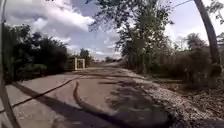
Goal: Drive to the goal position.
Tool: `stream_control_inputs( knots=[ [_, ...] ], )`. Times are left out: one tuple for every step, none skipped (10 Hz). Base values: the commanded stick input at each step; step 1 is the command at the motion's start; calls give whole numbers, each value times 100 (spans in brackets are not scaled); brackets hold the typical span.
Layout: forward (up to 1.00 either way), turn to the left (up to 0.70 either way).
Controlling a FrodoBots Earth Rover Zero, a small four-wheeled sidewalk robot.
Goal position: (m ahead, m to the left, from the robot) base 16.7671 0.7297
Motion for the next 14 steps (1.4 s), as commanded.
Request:
stream_control_inputs(
  knots=[
    [70, 0],
    [70, 0],
    [70, 0],
    [70, 0],
    [70, 0],
    [70, 0],
    [70, 0],
    [70, 0],
    [70, 0],
    [70, 0],
    [70, 0],
    [70, 0],
    [70, 0],
    [70, 0]
  ],
)
